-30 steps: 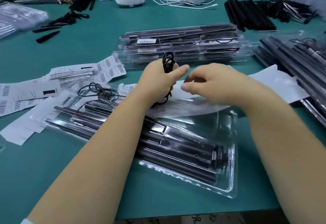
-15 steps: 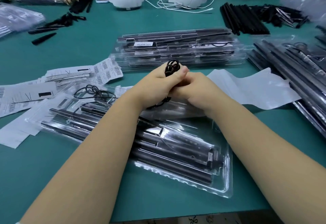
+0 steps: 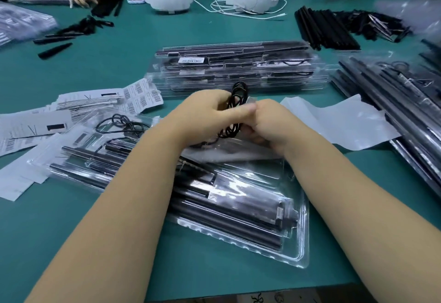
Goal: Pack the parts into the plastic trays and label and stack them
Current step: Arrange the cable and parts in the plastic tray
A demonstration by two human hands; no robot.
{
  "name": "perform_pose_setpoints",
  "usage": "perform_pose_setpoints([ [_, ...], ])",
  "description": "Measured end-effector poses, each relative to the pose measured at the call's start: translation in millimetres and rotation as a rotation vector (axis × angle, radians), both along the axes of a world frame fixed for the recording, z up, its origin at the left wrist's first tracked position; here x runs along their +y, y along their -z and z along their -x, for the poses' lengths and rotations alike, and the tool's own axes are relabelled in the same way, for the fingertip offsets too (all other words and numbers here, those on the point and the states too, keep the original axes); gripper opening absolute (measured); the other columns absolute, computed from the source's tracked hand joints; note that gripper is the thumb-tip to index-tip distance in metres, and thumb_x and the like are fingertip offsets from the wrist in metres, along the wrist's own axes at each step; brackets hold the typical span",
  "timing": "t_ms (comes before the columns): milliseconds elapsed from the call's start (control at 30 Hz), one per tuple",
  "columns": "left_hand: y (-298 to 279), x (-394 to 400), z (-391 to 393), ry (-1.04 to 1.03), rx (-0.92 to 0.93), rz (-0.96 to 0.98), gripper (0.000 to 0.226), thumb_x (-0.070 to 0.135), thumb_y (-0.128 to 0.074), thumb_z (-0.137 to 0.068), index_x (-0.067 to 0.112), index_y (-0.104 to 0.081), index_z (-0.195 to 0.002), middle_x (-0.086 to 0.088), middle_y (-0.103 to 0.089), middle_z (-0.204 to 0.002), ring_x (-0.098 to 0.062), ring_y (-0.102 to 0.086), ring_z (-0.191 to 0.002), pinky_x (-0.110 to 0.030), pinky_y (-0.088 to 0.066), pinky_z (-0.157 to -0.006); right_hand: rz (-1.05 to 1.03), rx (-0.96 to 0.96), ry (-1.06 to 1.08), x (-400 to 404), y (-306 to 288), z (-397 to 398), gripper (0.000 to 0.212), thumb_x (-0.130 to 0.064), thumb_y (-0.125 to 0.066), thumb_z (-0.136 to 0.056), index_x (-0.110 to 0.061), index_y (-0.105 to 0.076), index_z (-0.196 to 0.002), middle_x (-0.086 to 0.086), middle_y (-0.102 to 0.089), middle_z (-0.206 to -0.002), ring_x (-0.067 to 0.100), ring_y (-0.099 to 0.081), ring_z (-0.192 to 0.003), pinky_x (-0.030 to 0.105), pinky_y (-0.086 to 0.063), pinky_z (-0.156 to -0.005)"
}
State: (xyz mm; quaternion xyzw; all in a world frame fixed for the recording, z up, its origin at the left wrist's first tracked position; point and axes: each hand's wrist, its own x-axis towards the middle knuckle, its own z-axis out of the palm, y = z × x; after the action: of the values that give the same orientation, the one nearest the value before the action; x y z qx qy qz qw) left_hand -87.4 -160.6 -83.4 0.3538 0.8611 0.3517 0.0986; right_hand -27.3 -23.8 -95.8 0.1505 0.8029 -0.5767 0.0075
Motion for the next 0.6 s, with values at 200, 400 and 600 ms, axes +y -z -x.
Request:
perform_pose_setpoints([
  [200, -7, -15, 5, -0.008, -0.004, 0.148, 0.041, 0.061, -0.065, -0.069, 0.023, -0.076, -0.077, -0.015, -0.068, -0.074, -0.018, -0.052, -0.061, -0.029, -0.039, -0.058, 0.167, -0.022, -0.013, 0, -2, 0, 0.022, -0.022, -0.069, -0.083, -0.015, -0.058, -0.064, -0.005, -0.046, -0.044, 0.003, -0.033, -0.029, 0.013, -0.023, -0.031],
  [400, 1, -11, 7, 0.005, -0.172, -0.008, 0.014, 0.037, -0.079, -0.073, 0.025, -0.075, -0.08, -0.008, -0.052, -0.057, -0.01, -0.039, -0.056, -0.022, -0.031, -0.055, 0.164, 0.021, -0.036, 3, 3, 1, 0.018, -0.026, -0.068, -0.084, -0.009, -0.069, -0.089, -0.01, -0.048, -0.044, 0.001, -0.034, -0.033, 0.013, -0.024, -0.033],
  [600, 5, -8, 6, 0.055, -0.117, 0.031, 0.014, 0.031, -0.071, -0.082, 0.018, -0.072, -0.088, 0.002, -0.057, -0.062, -0.009, -0.042, -0.053, -0.02, -0.033, -0.05, 0.183, 0.022, -0.04, 2, 3, 1, 0.02, -0.022, -0.066, -0.087, -0.017, -0.06, -0.069, -0.01, -0.045, -0.041, 0.001, -0.032, -0.032, 0.012, -0.022, -0.033],
])
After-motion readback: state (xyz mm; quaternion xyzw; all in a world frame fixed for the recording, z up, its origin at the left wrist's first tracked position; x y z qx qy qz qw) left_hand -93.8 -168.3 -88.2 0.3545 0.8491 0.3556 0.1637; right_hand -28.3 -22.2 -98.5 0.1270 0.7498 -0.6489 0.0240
